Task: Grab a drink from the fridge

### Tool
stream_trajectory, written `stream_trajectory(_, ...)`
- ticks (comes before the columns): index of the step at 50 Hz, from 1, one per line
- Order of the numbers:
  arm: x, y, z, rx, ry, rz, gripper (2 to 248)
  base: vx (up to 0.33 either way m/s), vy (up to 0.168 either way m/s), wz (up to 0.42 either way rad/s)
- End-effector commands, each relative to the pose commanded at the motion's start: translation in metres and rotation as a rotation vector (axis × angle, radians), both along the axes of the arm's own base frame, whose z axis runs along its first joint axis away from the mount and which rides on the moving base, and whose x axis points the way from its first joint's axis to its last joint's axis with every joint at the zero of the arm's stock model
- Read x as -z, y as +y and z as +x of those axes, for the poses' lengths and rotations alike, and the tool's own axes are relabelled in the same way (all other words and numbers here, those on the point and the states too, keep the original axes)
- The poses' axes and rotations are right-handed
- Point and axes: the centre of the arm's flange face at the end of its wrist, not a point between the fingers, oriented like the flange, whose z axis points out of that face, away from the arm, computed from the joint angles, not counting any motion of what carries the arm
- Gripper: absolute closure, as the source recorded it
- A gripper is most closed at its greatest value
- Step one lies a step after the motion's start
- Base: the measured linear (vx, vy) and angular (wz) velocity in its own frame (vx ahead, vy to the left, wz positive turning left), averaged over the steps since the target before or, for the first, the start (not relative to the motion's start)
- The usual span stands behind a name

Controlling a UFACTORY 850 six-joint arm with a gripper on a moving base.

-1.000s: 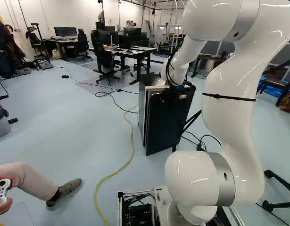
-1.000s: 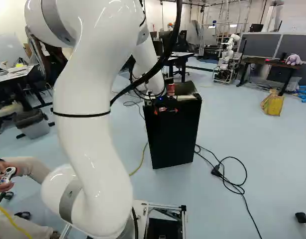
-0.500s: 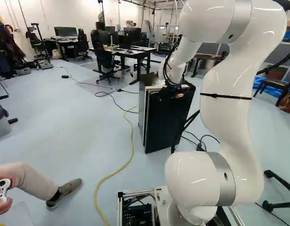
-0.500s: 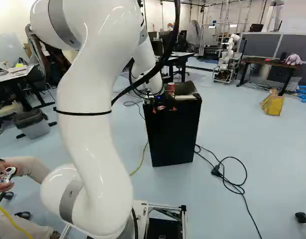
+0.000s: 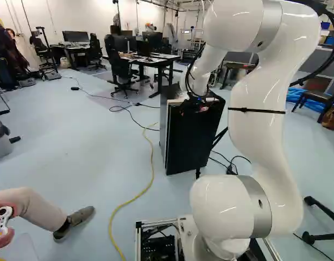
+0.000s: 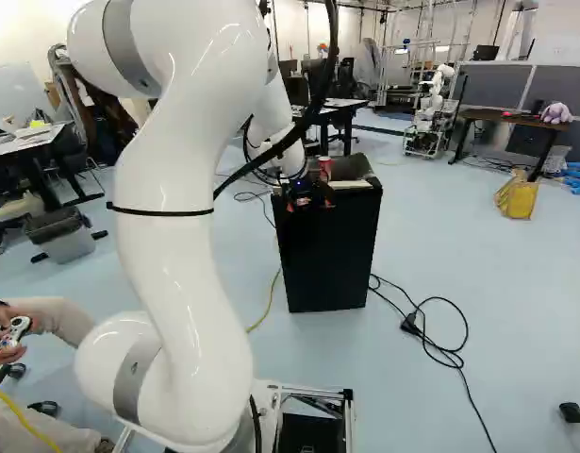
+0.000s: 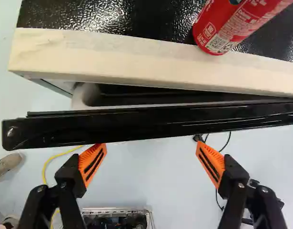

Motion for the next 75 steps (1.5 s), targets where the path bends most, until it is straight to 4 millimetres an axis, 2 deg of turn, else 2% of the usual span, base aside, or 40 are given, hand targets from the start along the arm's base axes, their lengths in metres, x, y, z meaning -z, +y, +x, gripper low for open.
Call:
stream_trajectory(42,0.001,0.014,0.024,-0.029,-0.018,-0.002,3,0.000,0.000,0.000)
stream_trajectory(64,0.001,0.015,0.025,-0.029,-0.018,-0.002,3,0.000,0.000,0.000)
stream_trajectory(75,0.001,0.015,0.015,-0.028,-0.010,-0.001,3,0.000,0.000,0.000)
